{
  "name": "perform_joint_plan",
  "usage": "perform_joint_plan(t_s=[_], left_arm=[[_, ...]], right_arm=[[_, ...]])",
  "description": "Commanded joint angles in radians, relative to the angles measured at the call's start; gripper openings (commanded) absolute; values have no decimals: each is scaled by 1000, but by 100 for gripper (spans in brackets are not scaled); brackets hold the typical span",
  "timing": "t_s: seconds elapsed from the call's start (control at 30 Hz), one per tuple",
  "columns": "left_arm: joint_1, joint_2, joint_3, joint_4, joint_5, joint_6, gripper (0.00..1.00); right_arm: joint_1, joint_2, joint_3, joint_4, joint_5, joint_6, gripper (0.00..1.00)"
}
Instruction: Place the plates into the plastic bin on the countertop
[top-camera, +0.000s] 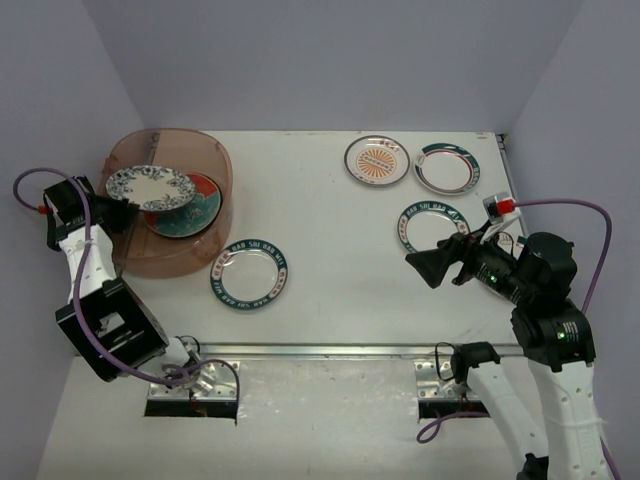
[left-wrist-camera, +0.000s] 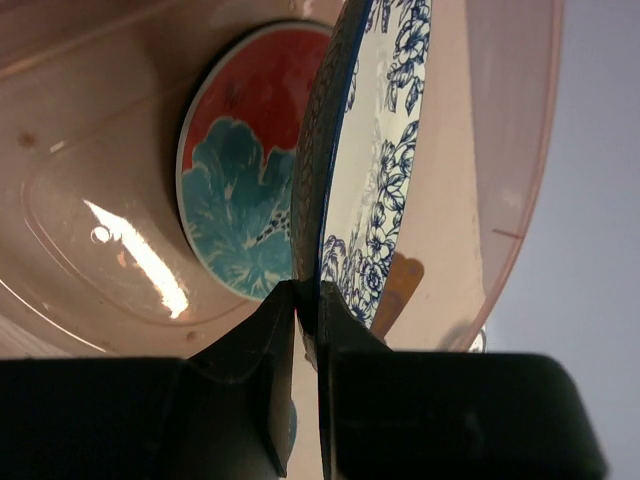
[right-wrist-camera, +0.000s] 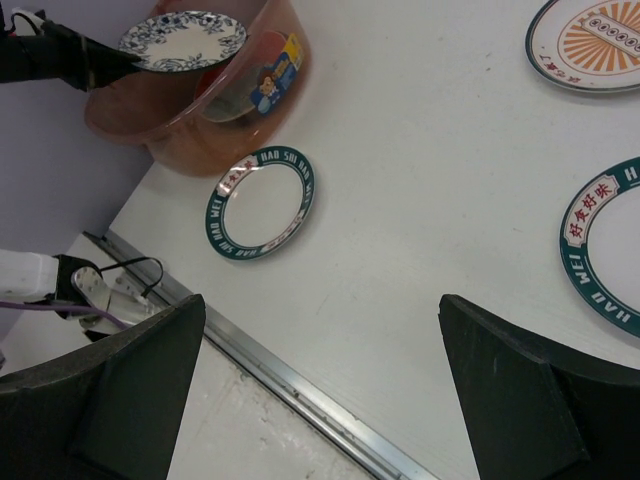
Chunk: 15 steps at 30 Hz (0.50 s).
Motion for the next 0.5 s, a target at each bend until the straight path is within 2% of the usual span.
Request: perform_joint_plan(t_s=[0.0,0.13,0.27,0.47], left_arm=[[-25,-24,30,206,84,-17,0],[-78,30,29,217,48,-6,0],[-144,155,52,225,32,-5,0],[-166,232,68,191,-10,2,3]], right_arm=[[-1,-8,6,60,-20,-10,99],[-1,-2,6,72,-31,-4,99],[-1,0,7,74,-38,-2,99],[-1,1,11,65,-36,-4,99]])
